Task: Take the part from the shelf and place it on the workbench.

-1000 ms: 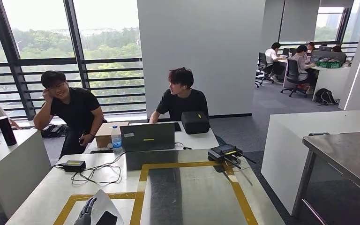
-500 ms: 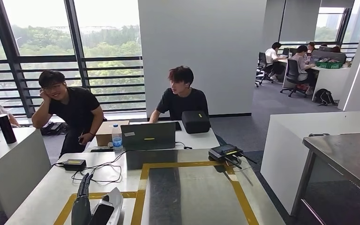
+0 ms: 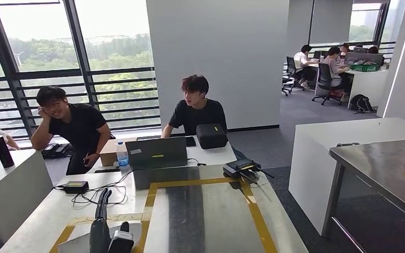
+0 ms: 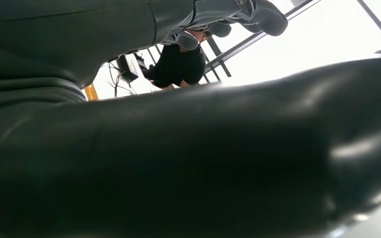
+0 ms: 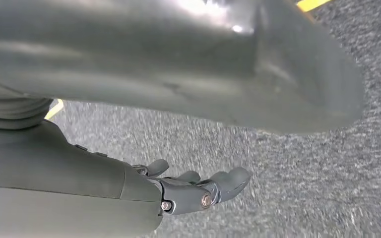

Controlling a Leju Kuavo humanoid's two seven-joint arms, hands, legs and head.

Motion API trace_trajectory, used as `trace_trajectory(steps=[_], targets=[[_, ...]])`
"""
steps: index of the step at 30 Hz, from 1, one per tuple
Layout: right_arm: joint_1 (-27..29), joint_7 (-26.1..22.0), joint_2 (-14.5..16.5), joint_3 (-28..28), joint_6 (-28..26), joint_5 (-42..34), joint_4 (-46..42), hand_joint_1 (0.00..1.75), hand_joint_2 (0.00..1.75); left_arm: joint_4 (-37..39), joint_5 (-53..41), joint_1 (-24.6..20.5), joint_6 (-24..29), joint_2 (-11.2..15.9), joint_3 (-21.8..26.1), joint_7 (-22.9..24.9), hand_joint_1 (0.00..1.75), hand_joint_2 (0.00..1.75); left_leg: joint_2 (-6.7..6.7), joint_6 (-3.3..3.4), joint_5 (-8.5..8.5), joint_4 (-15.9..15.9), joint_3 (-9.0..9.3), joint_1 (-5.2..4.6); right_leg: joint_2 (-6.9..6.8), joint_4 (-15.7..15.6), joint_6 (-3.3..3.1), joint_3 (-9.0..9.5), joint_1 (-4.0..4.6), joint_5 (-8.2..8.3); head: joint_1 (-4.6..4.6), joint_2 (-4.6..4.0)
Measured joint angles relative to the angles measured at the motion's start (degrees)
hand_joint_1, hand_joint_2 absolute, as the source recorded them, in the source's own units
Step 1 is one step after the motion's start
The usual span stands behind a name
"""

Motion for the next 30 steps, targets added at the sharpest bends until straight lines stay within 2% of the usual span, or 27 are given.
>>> trace_trajectory(steps=[1, 2, 3, 5, 6, 7, 8, 10, 11, 12, 13, 15, 16, 17, 18, 19, 20, 22, 23, 24, 26, 27, 28, 30], targets=[[0.1, -0.1, -0.1, 0.0, 0.0, 0.0, 0.0, 0.0, 0.0, -0.8, -0.2, 0.6, 0.7, -0.1, -0.7, 0.2, 0.0, 0.0, 0.04, -0.03, -1.29, 2.9, -0.77, 0.01, -0.1, 0.0, -0.09, -0.38, 0.11, 0.28, 0.01, 0.0], [0.2, -0.2, -0.2, 0.0, 0.0, 0.0, -0.1, 0.0, 0.0, -1.8, -0.6, 1.3, 1.3, -0.2, -1.4, 0.6, 0.0, 0.0, 0.05, 0.08, -1.56, 4.2, -0.71, 0.0, -0.16, 0.0, -0.11, -0.75, 0.22, 0.57, 0.01, 0.0], [0.3, -0.2, -0.2, 0.0, 0.0, 0.1, -0.1, 0.0, 0.0, -2.8, -0.8, 1.9, 1.7, -0.2, -2.1, 1.1, 0.0, 0.0, 0.06, 0.31, -0.85, 3.2, 0.38, -0.02, -0.18, 0.0, -0.1, -1.11, 0.33, 0.87, 0.01, 0.0], [0.5, 0.1, -0.2, 0.0, 0.0, 0.1, -0.1, 0.0, 0.0, -5.1, -1.4, 2.7, 2.2, -0.2, -3.5, 2.2, 0.0, 0.0, 0.07, 1.15, 1.79, -4.0, 5.07, -0.25, -0.19, 0.0, 0.07, -1.62, 0.51, 1.4, 0.02, 0.0], [0.5, 0.2, -0.2, 0.0, -0.1, 0.2, -0.1, 0.0, 0.0, -6.4, -1.7, 3.0, 2.5, -0.2, -4.3, 2.8, 0.0, 0.0, 0.1, 1.49, 2.67, -7.8, 7.4, -0.45, -0.2, 0.0, 0.28, -1.8, 0.58, 1.68, 0.03, 0.0], [0.5, 0.2, -0.1, 0.0, -0.1, 0.2, -0.1, 0.0, 0.0, -7.6, -2.1, 3.3, 2.8, -0.2, -5.0, 3.4, 0.0, 0.0, 0.11, 1.73, 3.16, -10.5, 8.97, -0.7, -0.22, -0.1, 0.6, -1.9, 0.56, 2.0, 0.04, 0.01], [0.5, 0.0, -0.1, 0.0, -0.1, 0.1, -0.1, 0.0, 0.0, -8.7, -2.5, 3.7, 3.2, -0.1, -5.7, 3.9, 0.0, 0.0, 0.11, 1.87, 3.25, -11.9, 9.68, -0.93, -0.23, -0.3, 0.97, -1.99, 0.5, 2.39, 0.06, 0.01], [0.5, -0.3, 0.3, 0.0, -0.1, 0.1, -0.1, 0.0, 0.0, -10.4, -2.7, 4.6, 3.4, 0.0, -6.6, 4.5, 0.0, 0.0, 0.12, 2.16, 3.97, -12.5, 9.42, -1.04, -0.2, -0.8, 1.75, -2.1, 0.42, 3.19, 0.1, 0.02], [0.6, -0.5, 0.5, 0.0, 0.0, 0.2, 0.0, 0.0, 0.0, -11.1, -2.2, 5.0, 3.1, 0.1, -6.9, 4.7, 0.0, 0.0, 0.19, 2.45, 4.46, -12.9, 9.27, -0.93, -0.19, -0.8, 2.04, -2.23, 0.4, 3.05, 0.11, 0.01], [0.6, -0.5, 0.7, 0.0, 0.1, 0.4, 0.0, 0.0, 0.0, -11.8, -1.2, 5.4, 2.5, 0.2, -7.1, 4.8, 0.0, 0.0, 0.28, 2.85, 5.04, -13.2, 8.99, -0.79, -0.19, 0.0, 2.23, -2.59, 0.43, 2.06, 0.15, 0.01], [0.6, -0.5, 0.9, 0.0, 0.3, 0.6, 0.1, 0.0, 0.0, -12.5, 0.0, 5.8, 1.8, 0.3, -7.3, 4.7, 0.0, 0.0, 0.36, 3.23, 5.66, -13.6, 8.59, -0.63, -0.19, 1.9, 2.36, -3.31, 0.47, 0.18, 0.2, 0.0], [0.6, -0.6, 1.2, 0.1, 0.4, 0.9, 0.1, 0.0, 0.0, -13.5, 2.1, 6.6, 0.8, 0.8, -7.5, 4.4, 0.0, 0.0, 0.47, 3.74, 6.66, -13.6, 7.45, -0.72, -0.21, 8.6, 2.5, -5.45, 0.47, -4.84, 0.3, 0.0], [0.5, -0.8, 1.4, 0.1, 0.2, 0.7, 0.1, 0.0, 0.0, -13.8, 2.8, 7.1, 0.8, 1.2, -7.5, 4.1, 0.0, 0.0, 0.51, 3.79, 7.11, -13.5, 6.76, -0.8, -0.22, 11.9, 2.58, -6.31, 0.5, -6.47, 0.32, 0.0], [0.4, -1.1, 1.5, 0.1, 0.0, 0.4, 0.2, 0.0, 0.0, -14.0, 3.5, 7.6, 1.0, 1.7, -7.6, 3.8, 0.0, 0.0, 0.56, 3.78, 7.54, -13.3, 6.05, -0.87, -0.22, 13.9, 2.62, -6.47, 0.52, -6.89, 0.33, 0.0], [0.4, -1.6, 1.7, 0.1, -0.2, 0.1, 0.2, 0.0, 0.0, -14.3, 4.0, 7.9, 1.3, 2.2, -7.6, 3.4, 0.0, 0.0, 0.59, 3.71, 7.91, -13.1, 5.33, -0.9, -0.22, 13.9, 2.59, -5.67, 0.54, -6.14, 0.34, 0.0], [0.2, -2.4, 1.8, 0.1, -0.3, -0.3, 0.2, 0.0, 0.0, -14.7, 4.6, 8.2, 1.7, 2.8, -7.5, 3.0, 0.0, 0.0, 0.6, 3.59, 8.24, -12.8, 4.61, -0.91, -0.23, 11.9, 2.51, -3.83, 0.55, -4.65, 0.36, 0.0], [0.0, -3.3, 1.9, 0.1, -0.3, -0.6, 0.1, 0.0, 0.0, -15.1, 5.2, 8.5, 2.2, 3.3, -7.5, 2.7, 0.0, 0.0, 0.6, 3.43, 8.53, -12.4, 3.95, -0.89, -0.22, 8.2, 2.33, -1.25, 0.59, -3.39, 0.37, 0.01], [-0.5, -5.2, 2.0, 0.1, 0.0, -1.2, 0.1, 0.0, 0.0, -16.5, 6.5, 9.2, 3.5, 4.3, -7.4, 2.1, 0.0, 0.0, 0.65, 2.89, 9.06, -11.8, 2.97, -0.97, -0.16, 1.2, 1.76, 3.17, 0.88, -2.68, 0.39, 0.01], [-0.8, -5.8, 2.0, 0.1, 0.1, -1.6, 0.1, 0.0, 0.0, -17.3, 7.1, 9.8, 4.2, 4.9, -7.2, 2.0, 0.0, 0.0, 0.69, 2.56, 9.33, -11.7, 2.75, -1.0, -0.13, -0.6, 1.41, 4.17, 1.07, -2.97, 0.39, 0.01], [-0.9, -6.2, 2.1, 0.0, 0.2, -1.8, 0.1, 0.0, 0.0, -18.3, 7.8, 10.7, 4.8, 5.4, -6.9, 1.8, 0.0, 0.0, 0.73, 2.21, 9.67, -11.7, 2.66, -1.02, -0.11, -1.1, 1.06, 4.35, 1.26, -3.07, 0.39, 0.0], [-1.0, -6.2, 2.3, 0.0, 0.4, -2.2, 0.2, 0.0, 0.0, -20.2, 8.7, 12.9, 5.7, 6.4, -6.1, 1.3, 0.0, 0.0, 0.66, 1.49, 9.98, -11.8, 2.45, -1.02, -0.26, -1.5, 0.27, 3.86, 1.12, -2.32, 0.4, 0.0], [-1.0, -5.8, 2.4, -0.1, 0.4, -2.4, 0.2, 0.0, 0.0, -21.1, 8.7, 14.1, 6.1, 6.9, -5.5, 1.2, 0.0, 0.0, 0.57, 1.11, 9.13, -11.2, 2.11, -0.98, -0.37, -1.6, -0.16, 3.52, 0.96, -1.83, 0.35, 0.0], [-1.1, -5.2, 2.5, -0.2, 0.4, -2.8, 0.2, 0.0, 0.0, -22.0, 8.4, 15.3, 6.4, 7.3, -5.0, 1.1, 0.0, 0.0, 0.49, 0.71, 7.36, -9.7, 1.55, -0.88, -0.5, -1.7, -0.52, 3.11, 0.79, -1.3, 0.28, 0.0], [-1.1, -3.4, 2.8, -0.5, 0.0, -3.9, 0.2, 0.0, 0.0, -23.8, 6.8, 17.5, 6.9, 8.0, -3.9, 1.9, 0.0, 0.0, 0.44, -0.03, 2.12, -3.6, -0.08, -0.49, -0.71, -1.7, -0.89, 2.13, 0.73, -0.37, 0.14, 0.0]])
